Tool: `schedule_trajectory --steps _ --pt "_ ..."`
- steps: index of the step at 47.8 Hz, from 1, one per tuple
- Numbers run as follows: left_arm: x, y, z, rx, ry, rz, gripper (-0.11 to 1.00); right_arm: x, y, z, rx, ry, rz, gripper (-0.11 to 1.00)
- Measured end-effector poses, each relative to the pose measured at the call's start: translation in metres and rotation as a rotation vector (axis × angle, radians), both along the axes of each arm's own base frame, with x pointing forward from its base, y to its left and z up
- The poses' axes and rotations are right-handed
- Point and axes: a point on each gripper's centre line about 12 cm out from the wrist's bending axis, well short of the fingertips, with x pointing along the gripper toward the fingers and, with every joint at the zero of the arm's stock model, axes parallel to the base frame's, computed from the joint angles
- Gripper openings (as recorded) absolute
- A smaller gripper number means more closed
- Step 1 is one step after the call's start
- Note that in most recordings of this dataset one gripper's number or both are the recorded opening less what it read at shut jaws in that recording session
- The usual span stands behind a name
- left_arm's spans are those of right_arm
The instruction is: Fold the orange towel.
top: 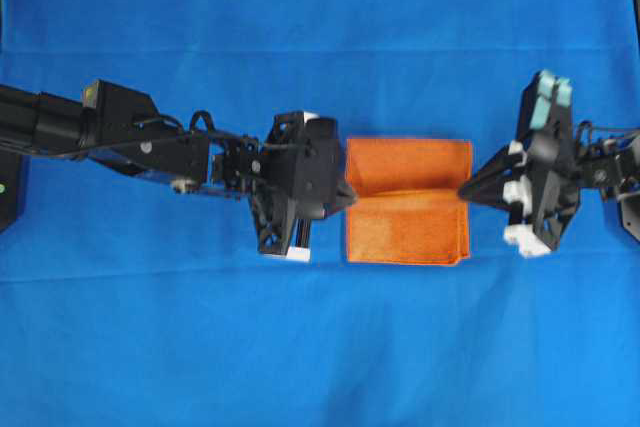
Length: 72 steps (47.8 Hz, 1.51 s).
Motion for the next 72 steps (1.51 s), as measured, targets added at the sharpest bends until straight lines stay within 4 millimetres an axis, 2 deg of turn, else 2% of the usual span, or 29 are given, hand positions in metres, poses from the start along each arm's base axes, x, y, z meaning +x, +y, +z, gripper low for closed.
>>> schedule_trajectory --steps 18,34,40,42,45,50,52,56,59,63,72 --pt "0.003 -0.013 -0.026 -0.019 0.01 -0.012 0.01 0.011 0.015 -0.025 -0.008 0.113 0.047 0.03" --pt "0.006 -0.022 -0.028 -0.046 -0.031 -0.009 0.02 0.014 0.017 -0.023 -0.004 0.103 0.055 0.04" --pt "0.006 -0.022 -0.028 -0.045 -0.032 -0.012 0.13 0.016 0.019 -0.022 0.0 0.084 0.062 0.04" --pt "0.006 -0.023 -0.028 -0.046 -0.032 -0.012 0.19 0.016 0.02 -0.021 0.002 0.078 0.069 0.11" --pt "0.006 -0.023 -0.028 -0.046 -0.032 -0.012 0.32 0.017 0.025 -0.02 0.005 0.067 0.085 0.3" --pt "0.006 -0.024 -0.027 -0.045 -0.034 -0.014 0.59 0.019 0.032 -0.017 0.005 0.055 0.114 0.59" --pt "0.006 -0.024 -0.026 -0.041 -0.034 -0.019 0.66 0.02 0.035 -0.015 0.004 0.05 0.123 0.65" --pt "0.005 -0.023 -0.017 -0.033 -0.044 -0.024 0.75 0.02 0.035 -0.011 0.0 0.047 0.123 0.59" --pt "0.001 -0.023 -0.004 -0.03 -0.055 -0.03 0.75 0.019 0.034 -0.004 -0.007 0.039 0.122 0.56" --pt "-0.007 -0.021 0.016 -0.026 -0.071 -0.031 0.73 0.015 0.032 0.006 -0.02 0.029 0.118 0.58" --pt "-0.034 -0.008 0.051 -0.021 -0.128 -0.011 0.73 0.004 0.025 0.037 -0.069 -0.043 0.125 0.58"
